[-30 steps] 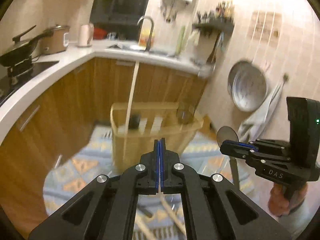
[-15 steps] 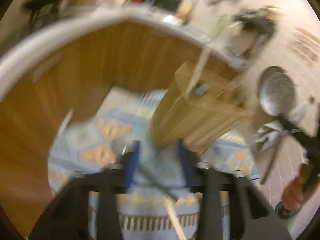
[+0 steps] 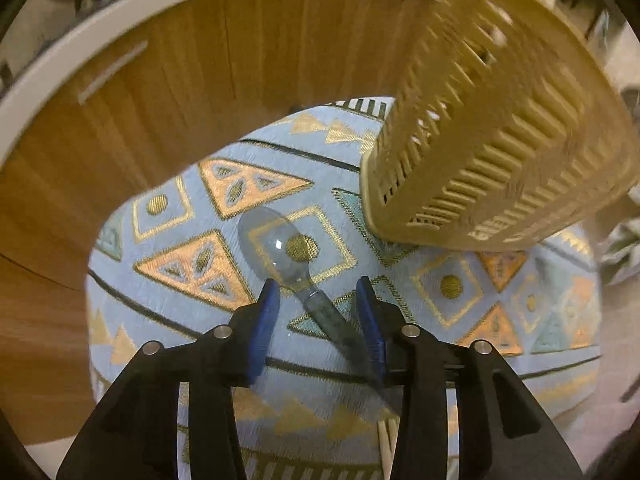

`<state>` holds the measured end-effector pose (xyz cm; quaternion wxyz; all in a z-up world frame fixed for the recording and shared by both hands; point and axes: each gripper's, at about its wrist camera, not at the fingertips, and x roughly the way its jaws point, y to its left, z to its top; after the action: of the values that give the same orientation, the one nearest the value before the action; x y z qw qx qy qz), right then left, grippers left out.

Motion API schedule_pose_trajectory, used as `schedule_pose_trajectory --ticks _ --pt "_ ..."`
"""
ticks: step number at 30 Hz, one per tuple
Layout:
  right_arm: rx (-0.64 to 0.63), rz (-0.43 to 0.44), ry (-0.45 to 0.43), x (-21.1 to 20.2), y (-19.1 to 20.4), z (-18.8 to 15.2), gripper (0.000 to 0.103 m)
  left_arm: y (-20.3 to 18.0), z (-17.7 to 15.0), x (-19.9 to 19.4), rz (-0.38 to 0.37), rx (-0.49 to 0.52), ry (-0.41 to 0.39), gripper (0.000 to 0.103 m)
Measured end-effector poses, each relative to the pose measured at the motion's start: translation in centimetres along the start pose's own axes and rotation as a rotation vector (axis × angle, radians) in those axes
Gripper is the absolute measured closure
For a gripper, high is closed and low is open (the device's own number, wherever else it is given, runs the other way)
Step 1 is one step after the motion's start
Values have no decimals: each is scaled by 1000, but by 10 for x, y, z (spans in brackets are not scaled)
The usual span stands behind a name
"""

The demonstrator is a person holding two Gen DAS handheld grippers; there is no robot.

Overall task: Organize utensils
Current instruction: 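Grasp a clear spoon from the rug with the left tool, then carry both held utensils over the basket and open both tools to drop them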

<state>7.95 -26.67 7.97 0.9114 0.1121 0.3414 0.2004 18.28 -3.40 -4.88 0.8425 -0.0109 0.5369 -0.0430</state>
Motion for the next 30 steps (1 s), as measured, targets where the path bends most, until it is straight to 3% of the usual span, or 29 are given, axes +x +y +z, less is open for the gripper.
schedule_pose_trajectory --ticks 2,6,10,14,19,25,27,30 --pt "4 -1 11 0 -1 -3 97 -14 -3 -1 64 47 -15 84" --pt "-10 -6 4 -4 1 -7 97 -14 -9 -5 83 78 -41 93" --pt "-2 -7 12 -3 0 -8 97 3 -16 -8 8 34 -72 94" --pt "-21 -9 -1 -6 5 -8 97 17 -26 -30 -93 -22 -164 94" --pt "-48 15 -56 -12 17 -5 97 29 -33 -102 -175 -30 -382 94" --pt "-111 26 -209 -32 39 16 97 17 -19 -193 -287 20 -678 94" --pt "-110 33 -255 -38 42 25 97 6 -9 -213 -308 48 -775 94" --pt "-90 47 -322 -43 39 44 97 -11 10 -218 -348 81 -836 94"
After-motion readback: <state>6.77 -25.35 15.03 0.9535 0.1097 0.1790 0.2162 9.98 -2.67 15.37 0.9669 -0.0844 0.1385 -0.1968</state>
